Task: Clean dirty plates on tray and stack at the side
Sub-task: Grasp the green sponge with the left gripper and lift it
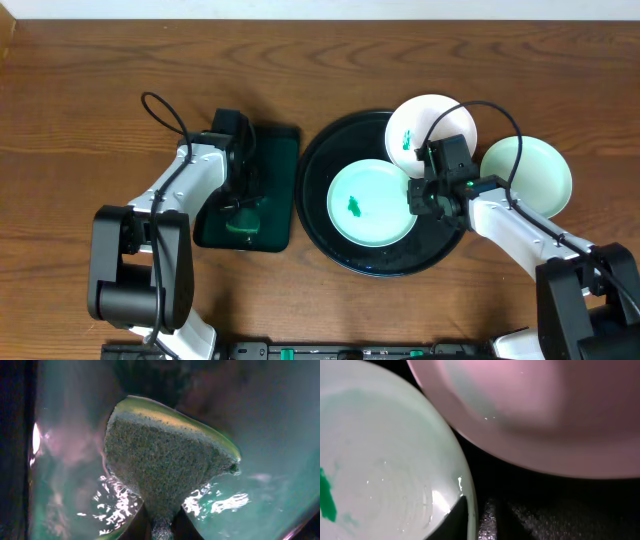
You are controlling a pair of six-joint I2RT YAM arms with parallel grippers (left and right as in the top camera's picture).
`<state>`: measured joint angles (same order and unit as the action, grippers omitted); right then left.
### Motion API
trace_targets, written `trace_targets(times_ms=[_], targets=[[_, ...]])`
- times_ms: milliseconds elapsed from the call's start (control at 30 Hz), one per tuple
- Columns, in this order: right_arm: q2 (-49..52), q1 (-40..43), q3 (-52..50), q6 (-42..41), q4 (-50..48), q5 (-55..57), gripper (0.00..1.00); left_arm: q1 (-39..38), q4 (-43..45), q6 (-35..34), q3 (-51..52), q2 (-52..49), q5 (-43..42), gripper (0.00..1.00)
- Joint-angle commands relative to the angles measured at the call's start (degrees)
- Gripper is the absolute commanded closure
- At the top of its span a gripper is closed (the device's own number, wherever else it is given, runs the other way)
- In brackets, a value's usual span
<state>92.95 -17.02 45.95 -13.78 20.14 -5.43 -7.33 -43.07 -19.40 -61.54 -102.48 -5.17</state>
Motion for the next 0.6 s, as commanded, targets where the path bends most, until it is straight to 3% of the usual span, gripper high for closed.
trace_targets(times_ms=[0, 333, 567], targets=[[-0.46, 0.46, 0.87, 0.13, 0.02, 0.66, 0.78, -0.09, -0.74, 0.72, -0.76, 2.8, 0.02, 0.93], [-0.46, 0.46, 0.87, 0.13, 0.07, 0.63, 0.71, -0.09, -1.62, 1.81, -0.9, 21.11, 0.07, 0.93], [-0.46, 0.46, 0.85, 0.13, 0.09, 0.63, 0.68, -0.11, -2.21, 1.77, -0.9, 27.23, 0.04, 0.93]])
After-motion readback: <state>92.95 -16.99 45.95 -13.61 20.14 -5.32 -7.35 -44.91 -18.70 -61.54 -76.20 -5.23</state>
